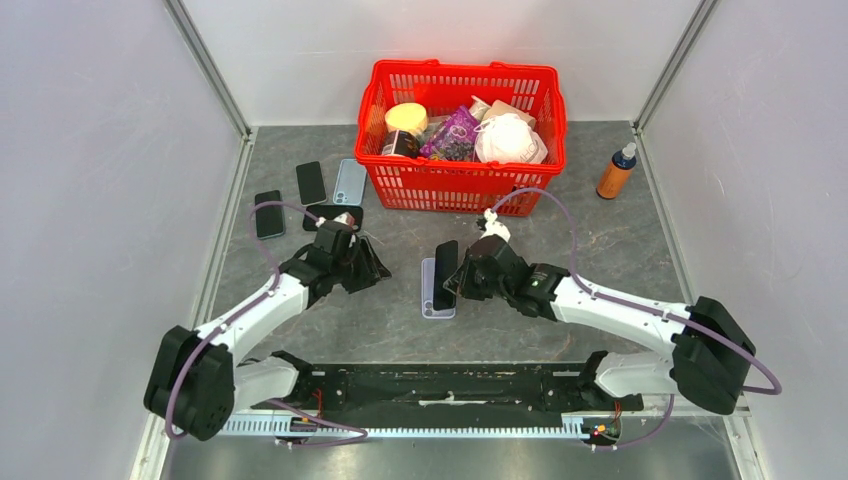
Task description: Put the phone into the phone case
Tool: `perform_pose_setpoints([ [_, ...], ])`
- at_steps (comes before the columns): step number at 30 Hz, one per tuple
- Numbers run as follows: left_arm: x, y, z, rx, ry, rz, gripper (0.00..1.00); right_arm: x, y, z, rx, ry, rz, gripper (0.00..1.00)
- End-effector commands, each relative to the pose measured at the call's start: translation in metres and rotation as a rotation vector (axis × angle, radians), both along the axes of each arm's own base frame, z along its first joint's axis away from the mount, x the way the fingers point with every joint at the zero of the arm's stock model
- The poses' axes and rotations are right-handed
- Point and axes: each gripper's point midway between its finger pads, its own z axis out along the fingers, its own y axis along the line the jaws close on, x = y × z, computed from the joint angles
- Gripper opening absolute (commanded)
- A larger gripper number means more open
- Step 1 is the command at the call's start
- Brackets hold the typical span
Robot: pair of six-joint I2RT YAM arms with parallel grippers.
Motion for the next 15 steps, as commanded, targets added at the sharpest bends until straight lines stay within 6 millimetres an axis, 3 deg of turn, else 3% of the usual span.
perform_pose_setpoints([
  [1, 0.020, -0.010, 0.006, -0.017, -0.054, -0.008, 0.51, 0.008, 0.004, -0.002, 0.026, 0.007, 0.027, 0.00],
  [6, 0.023, -0.015, -0.005, -0.014, -0.035, -0.015, 0.45, 0.018, 0.008, -0.009, 0.023, 0.023, 0.037, 0.00],
  [15, 0.020, -0.031, -0.024, -0.008, -0.002, -0.061, 0.45, 0.010, 0.024, -0.033, 0.085, 0.113, 0.083, 0.00],
])
